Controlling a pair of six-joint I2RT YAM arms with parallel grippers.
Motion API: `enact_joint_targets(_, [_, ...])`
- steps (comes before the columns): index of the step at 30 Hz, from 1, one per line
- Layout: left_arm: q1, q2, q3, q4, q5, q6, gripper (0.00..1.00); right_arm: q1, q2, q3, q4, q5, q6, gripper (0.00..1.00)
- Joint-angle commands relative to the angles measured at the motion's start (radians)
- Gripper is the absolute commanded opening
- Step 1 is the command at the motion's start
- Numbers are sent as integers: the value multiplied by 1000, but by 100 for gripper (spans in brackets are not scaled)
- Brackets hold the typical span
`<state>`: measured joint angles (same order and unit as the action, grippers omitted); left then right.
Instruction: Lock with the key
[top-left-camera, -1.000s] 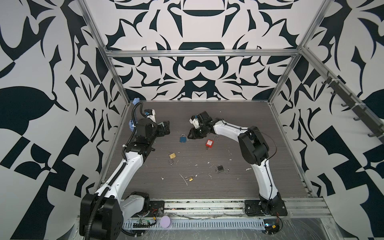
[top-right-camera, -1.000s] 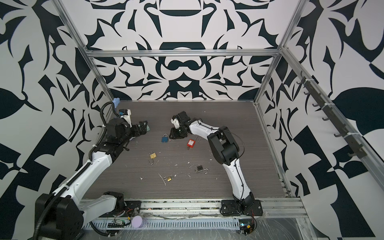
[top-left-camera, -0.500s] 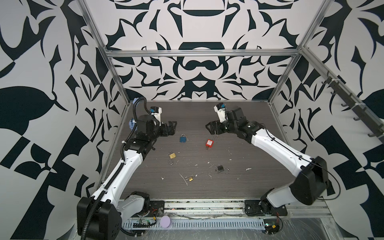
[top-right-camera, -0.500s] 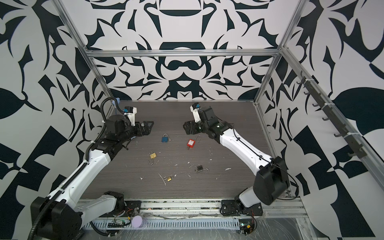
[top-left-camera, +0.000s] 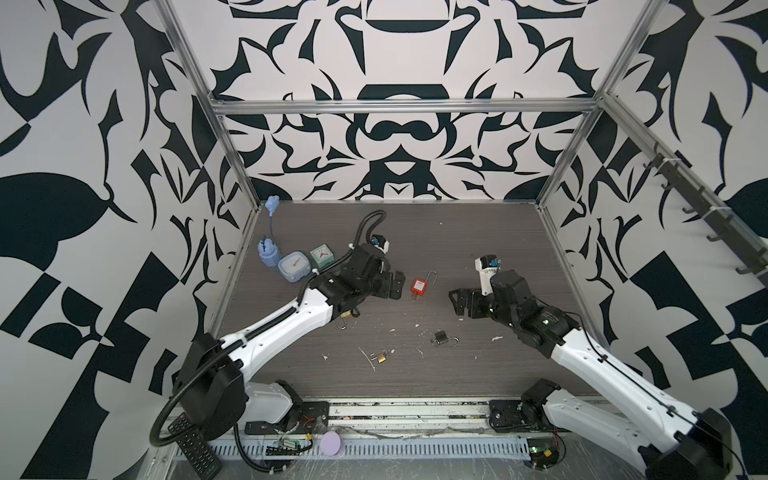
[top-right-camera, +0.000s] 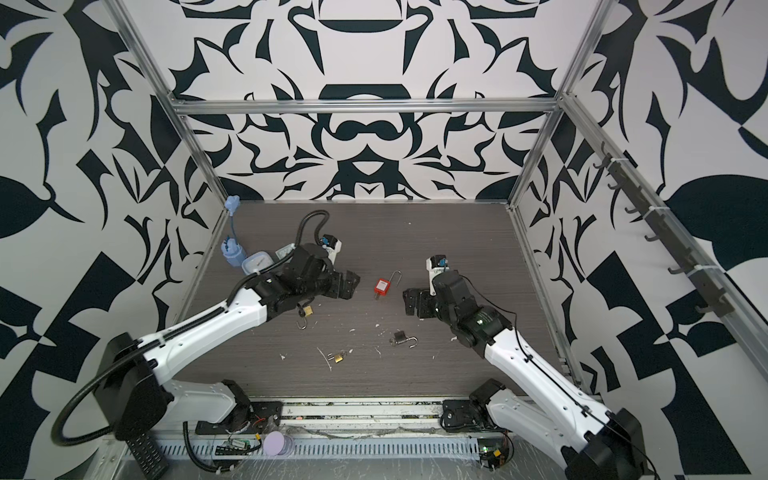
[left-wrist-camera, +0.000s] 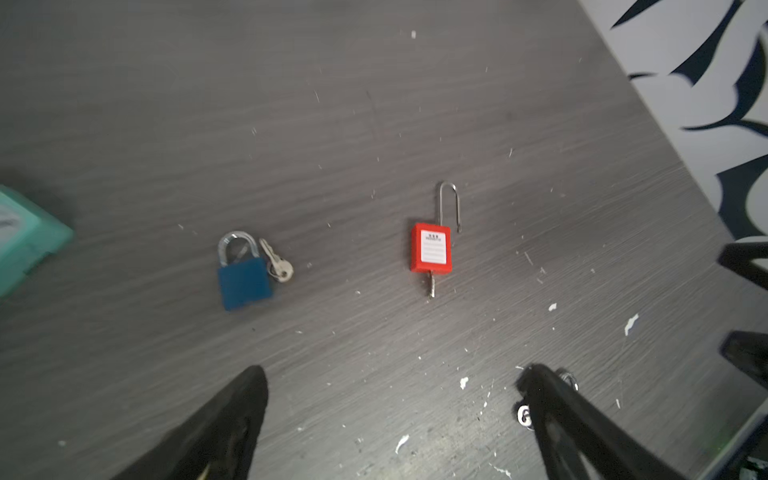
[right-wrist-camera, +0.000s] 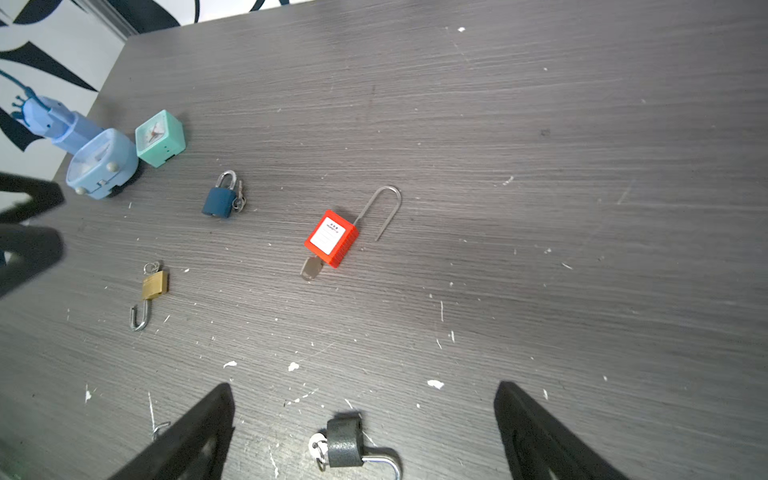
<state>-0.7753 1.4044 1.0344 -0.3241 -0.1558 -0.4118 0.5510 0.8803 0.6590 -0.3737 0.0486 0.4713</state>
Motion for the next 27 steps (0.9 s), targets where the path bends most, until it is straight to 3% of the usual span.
enact_joint_targets(1, [-43, 113, 52, -68, -50, -99, 97, -3, -90, -85, 52, 29, 52, 99])
enact_joint_targets(6, [-76, 295, 149, -68, -38, -118, 96, -2, -223, -233, 125, 35, 36, 99])
enact_joint_targets(10, [-87, 410, 233, -66, -42, -107, 95, -3, -262, -338, 259, -45, 13, 98])
enact_joint_targets(15, [-88, 506, 299, -74, -72, -104, 94, 1, -178, -387, 366, -115, -104, 98])
enact_joint_targets(19, [-90, 564, 344, -87, -71, -90, 93, 11, -100, -399, 468, -132, -128, 98])
enact_joint_targets(27, [-88, 627, 382, -83, -69, -76, 86, 58, 10, -378, 530, -90, -197, 98])
